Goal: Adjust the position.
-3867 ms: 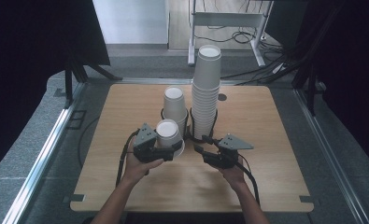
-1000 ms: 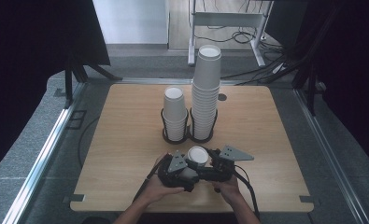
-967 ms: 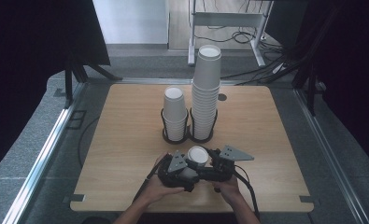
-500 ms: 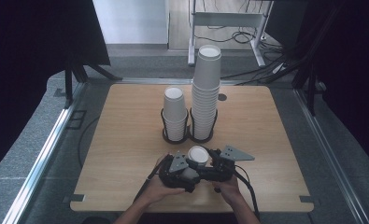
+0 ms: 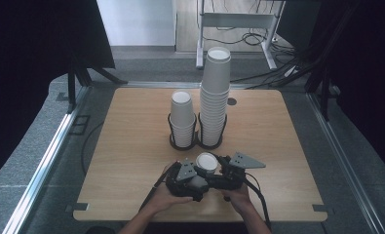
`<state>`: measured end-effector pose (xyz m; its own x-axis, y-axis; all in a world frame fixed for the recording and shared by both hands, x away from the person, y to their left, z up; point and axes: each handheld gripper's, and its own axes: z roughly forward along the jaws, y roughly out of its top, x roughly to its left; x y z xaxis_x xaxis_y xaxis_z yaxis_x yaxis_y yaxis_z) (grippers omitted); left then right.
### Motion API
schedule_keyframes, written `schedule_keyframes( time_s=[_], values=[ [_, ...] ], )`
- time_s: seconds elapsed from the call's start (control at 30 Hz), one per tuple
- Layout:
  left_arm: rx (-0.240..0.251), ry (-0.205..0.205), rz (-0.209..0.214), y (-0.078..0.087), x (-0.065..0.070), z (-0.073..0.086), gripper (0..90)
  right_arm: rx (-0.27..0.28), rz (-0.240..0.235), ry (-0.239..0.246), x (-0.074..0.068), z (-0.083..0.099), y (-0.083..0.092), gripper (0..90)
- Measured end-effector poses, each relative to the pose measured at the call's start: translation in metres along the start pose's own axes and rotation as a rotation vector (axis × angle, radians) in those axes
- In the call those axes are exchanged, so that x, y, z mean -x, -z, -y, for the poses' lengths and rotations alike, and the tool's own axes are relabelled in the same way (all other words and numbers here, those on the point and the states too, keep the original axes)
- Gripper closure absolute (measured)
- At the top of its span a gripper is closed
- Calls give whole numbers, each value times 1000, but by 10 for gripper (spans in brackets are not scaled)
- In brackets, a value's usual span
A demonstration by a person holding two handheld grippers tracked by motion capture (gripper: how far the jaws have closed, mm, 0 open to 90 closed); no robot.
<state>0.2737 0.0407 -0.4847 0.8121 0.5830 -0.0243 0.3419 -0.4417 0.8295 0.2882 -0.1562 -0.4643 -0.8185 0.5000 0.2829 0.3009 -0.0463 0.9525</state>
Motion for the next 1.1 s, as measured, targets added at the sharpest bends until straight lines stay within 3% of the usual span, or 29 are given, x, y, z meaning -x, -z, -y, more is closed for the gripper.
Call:
schedule_keyframes(
  time_s=[0.37, 0.4, 0.57, 0.7, 0.83, 0.97, 1.1],
  values=[
    [-5, -26, -15, 1, -1, -1, 120, -8, -5, -15, 2, 0, 0, 224],
    [4, -22, -22, 2, -2, -1, 121, -19, -1, -12, 2, 0, -1, 187],
    [14, -26, -40, 6, -6, -3, 122, -36, -12, -11, 1, 0, -1, 155],
    [20, -37, -78, 11, -12, -5, 122, -32, -4, -13, 1, -3, 2, 142],
    [21, -60, -116, 17, -18, -8, 122, -31, 4, 18, 3, -10, 11, 139],
    [-9, -93, -158, 18, -24, -8, 123, -38, 8, 39, 5, -20, 21, 137],
    [-42, -146, -208, 15, -26, -8, 122, -165, 47, 130, 8, -26, 24, 131]
  ],
)
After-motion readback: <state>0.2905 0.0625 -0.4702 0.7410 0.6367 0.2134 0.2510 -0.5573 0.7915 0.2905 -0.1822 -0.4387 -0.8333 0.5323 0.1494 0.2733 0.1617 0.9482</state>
